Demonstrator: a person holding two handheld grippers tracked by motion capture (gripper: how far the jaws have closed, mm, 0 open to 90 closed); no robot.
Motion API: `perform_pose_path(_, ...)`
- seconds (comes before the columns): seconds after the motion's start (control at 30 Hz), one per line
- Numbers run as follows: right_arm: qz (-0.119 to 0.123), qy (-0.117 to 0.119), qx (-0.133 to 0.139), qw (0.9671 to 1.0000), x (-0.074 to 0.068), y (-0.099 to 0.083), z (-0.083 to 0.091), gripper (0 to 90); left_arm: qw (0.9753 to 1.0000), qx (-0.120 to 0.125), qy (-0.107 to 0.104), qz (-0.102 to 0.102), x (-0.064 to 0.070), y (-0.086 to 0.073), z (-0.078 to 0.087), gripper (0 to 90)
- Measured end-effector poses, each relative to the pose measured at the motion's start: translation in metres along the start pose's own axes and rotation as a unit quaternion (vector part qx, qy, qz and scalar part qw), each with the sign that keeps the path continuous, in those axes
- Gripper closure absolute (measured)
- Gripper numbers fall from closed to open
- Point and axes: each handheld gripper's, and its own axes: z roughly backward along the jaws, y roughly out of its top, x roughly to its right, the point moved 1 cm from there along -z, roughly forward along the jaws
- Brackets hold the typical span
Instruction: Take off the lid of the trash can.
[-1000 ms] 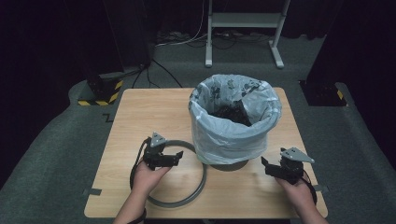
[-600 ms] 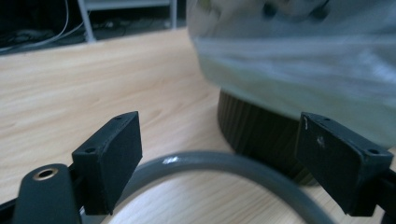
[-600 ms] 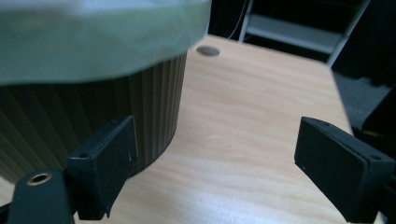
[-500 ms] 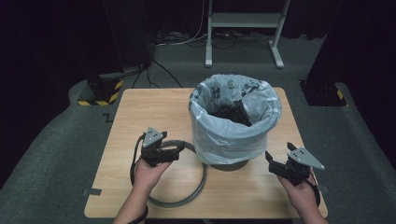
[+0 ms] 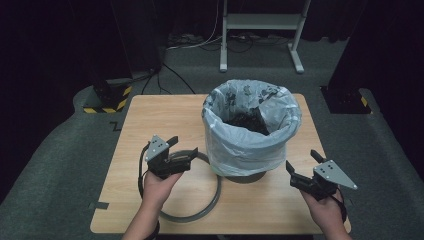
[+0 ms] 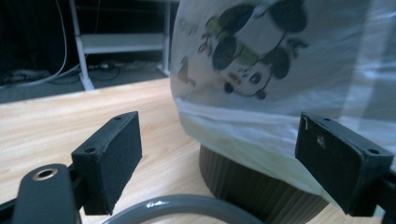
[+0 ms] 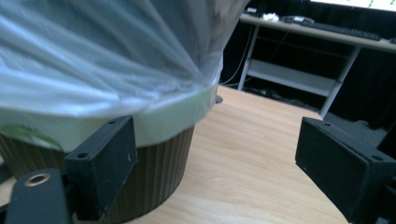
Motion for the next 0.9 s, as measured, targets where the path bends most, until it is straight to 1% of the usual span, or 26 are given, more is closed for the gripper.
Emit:
perform_pose_path(0.07, 0.003, -0.003, 0.008, 1.0000, 0.000, 0.003, 0.002, 11.2, 1.0000, 0.004, -0.005, -0.005, 0.000, 0.001, 0.001, 14.8)
perform_pose_path(0.13, -0.001, -0.005, 0.014, 0.9999, 0.001, 0.007, 0.003, 11.0, 0.9999, 0.014, -0.007, -0.006, 0.002, 0.003, 0.002, 14.7)
perform_pose_path(0.17, -0.003, -0.007, 0.018, 0.9998, 0.001, 0.008, 0.004, 10.9, 0.9997, 0.020, -0.007, -0.011, 0.003, 0.004, 0.003, 14.7)
perform_pose_path(0.2, -0.007, -0.009, 0.023, 0.9997, 0.002, 0.010, 0.006, 10.8, 0.9996, 0.023, -0.007, -0.012, 0.003, 0.005, 0.003, 14.6)
perform_pose_path(0.27, -0.010, -0.008, 0.030, 0.9995, 0.002, 0.014, 0.008, 10.6, 0.9994, 0.031, -0.010, -0.014, 0.004, 0.007, 0.004, 14.6)
perform_pose_path(0.33, -0.009, -0.008, 0.036, 0.9993, 0.002, 0.017, 0.010, 10.7, 0.9988, 0.045, -0.009, -0.016, 0.005, 0.009, 0.006, 14.6)
perform_pose_path(0.37, -0.006, -0.008, 0.042, 0.9991, 0.001, 0.019, 0.011, 10.7, 0.9986, 0.049, -0.007, -0.018, 0.005, 0.010, 0.007, 14.6)
perform_pose_path(0.47, 0.002, -0.008, 0.044, 0.9990, 0.000, 0.024, 0.011, 10.8, 0.9980, 0.060, -0.011, -0.015, 0.006, 0.011, 0.009, 14.6)
perform_pose_path(0.53, 0.002, -0.004, 0.047, 0.9989, -0.002, 0.026, 0.012, 10.9, 0.9975, 0.068, -0.011, -0.016, 0.007, 0.011, 0.010, 14.4)
perform_pose_path(0.7, 0.002, -0.006, 0.056, 0.9984, -0.004, 0.031, 0.012, 11.0, 0.9960, 0.084, -0.005, -0.030, 0.013, 0.012, 0.012, 14.4)
perform_pose_path(0.77, -0.004, -0.013, 0.060, 0.9981, -0.004, 0.033, 0.012, 11.9, 0.9949, 0.092, -0.004, -0.041, 0.015, 0.013, 0.012, 14.5)
perform_pose_path(0.8, -0.008, -0.012, 0.062, 0.9979, -0.004, 0.034, 0.013, 13.3, 0.9945, 0.095, -0.005, -0.043, 0.016, 0.013, 0.012, 14.8)
perform_pose_path(0.9, -0.012, -0.012, 0.071, 0.9974, -0.003, 0.036, 0.015, 15.1, 0.9944, 0.100, -0.007, -0.034, 0.019, 0.014, 0.012, 14.7)
